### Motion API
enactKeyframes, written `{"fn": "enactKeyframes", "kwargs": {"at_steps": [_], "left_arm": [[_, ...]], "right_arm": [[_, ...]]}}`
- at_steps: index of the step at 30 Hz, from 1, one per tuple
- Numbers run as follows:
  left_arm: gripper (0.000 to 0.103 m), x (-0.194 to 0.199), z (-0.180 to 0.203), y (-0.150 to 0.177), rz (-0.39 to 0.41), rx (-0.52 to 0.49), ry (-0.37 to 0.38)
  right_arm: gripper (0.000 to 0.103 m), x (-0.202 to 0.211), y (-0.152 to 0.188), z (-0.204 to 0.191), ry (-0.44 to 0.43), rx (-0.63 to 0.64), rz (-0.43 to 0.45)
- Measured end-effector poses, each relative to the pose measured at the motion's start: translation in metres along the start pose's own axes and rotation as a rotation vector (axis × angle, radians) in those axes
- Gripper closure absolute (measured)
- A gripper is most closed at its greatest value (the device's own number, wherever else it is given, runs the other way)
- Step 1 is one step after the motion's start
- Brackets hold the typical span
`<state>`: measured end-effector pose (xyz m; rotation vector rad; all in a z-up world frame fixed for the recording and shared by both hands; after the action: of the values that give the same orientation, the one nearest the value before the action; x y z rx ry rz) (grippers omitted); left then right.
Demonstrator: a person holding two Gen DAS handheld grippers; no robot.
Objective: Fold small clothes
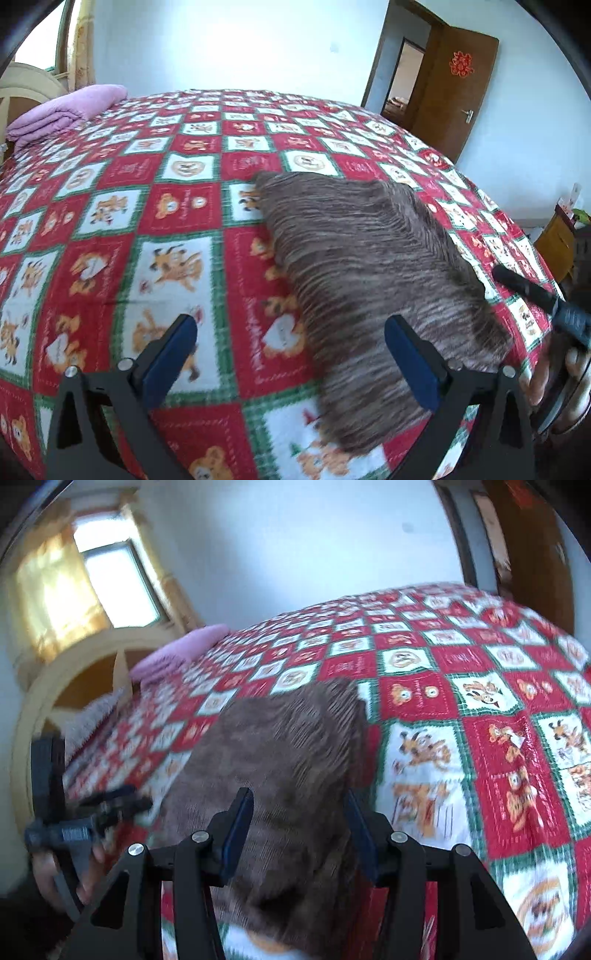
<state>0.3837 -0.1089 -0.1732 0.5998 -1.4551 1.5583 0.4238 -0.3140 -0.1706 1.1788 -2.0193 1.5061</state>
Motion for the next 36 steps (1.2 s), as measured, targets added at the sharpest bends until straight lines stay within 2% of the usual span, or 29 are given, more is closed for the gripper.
{"fn": "enactKeyframes", "kwargs": {"at_steps": [3, 6, 11, 13, 15, 21, 25, 27, 29, 31, 34, 36], "left_arm": [[0.000, -0.020, 0.011, -0.001, -0.025, -0.045, -0.068], [0.000, -0.038, 0.013, 0.007, -0.052, -0.060, -0.084], [0.000, -0.038, 0.015, 0.011, -0.058, -0.073, -0.057], [0.000, -0.041, 0.015, 0.011, -0.068, -0.067, -0.032], [0.000, -0.043, 0.014, 0.011, -0.074, -0.054, -0.010], [0.000, -0.043, 0.020, 0.012, -0.069, -0.073, -0.014], [0.000, -0.042, 0.021, 0.012, -0.068, -0.075, -0.003], [0.001, -0.041, 0.024, 0.013, -0.065, -0.084, 0.020], [0.007, -0.039, 0.028, 0.014, -0.063, -0.099, 0.072], [0.013, -0.037, 0.032, 0.014, -0.066, -0.103, 0.137], [0.017, -0.038, 0.032, 0.013, -0.074, -0.087, 0.177], [0.020, -0.038, 0.032, 0.011, -0.075, -0.064, 0.230]], "right_arm": [[0.050, -0.013, -0.026, 0.011, -0.049, -0.068, 0.000], [0.050, -0.037, -0.040, 0.024, -0.066, -0.116, -0.042], [0.050, -0.078, -0.045, 0.048, -0.032, -0.147, -0.116], [0.050, -0.085, -0.042, 0.057, -0.054, -0.181, -0.130], [0.050, -0.085, -0.041, 0.062, -0.093, -0.202, -0.118], [0.050, -0.084, -0.037, 0.054, -0.141, -0.166, -0.110], [0.053, -0.087, -0.034, 0.047, -0.144, -0.138, -0.126], [0.062, -0.088, -0.034, 0.047, -0.162, -0.148, -0.132], [0.065, -0.088, -0.033, 0.048, -0.198, -0.160, -0.137], [0.066, -0.087, -0.032, 0.049, -0.223, -0.173, -0.139], [0.069, -0.089, -0.031, 0.053, -0.240, -0.194, -0.148], [0.070, -0.092, -0.032, 0.054, -0.237, -0.214, -0.142]]}}
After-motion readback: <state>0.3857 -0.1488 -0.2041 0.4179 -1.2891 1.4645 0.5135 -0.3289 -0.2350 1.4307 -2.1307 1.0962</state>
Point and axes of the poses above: each gripper's, at about its wrist camera, not at the fingertips, and x roughly against the way its jaws point, z to its right, y to its underside, the point moved 7 cm from there along -x, roughly the way its jaws point, and after that the axes turned 10 degrees about -z, right-handed, at the moved point
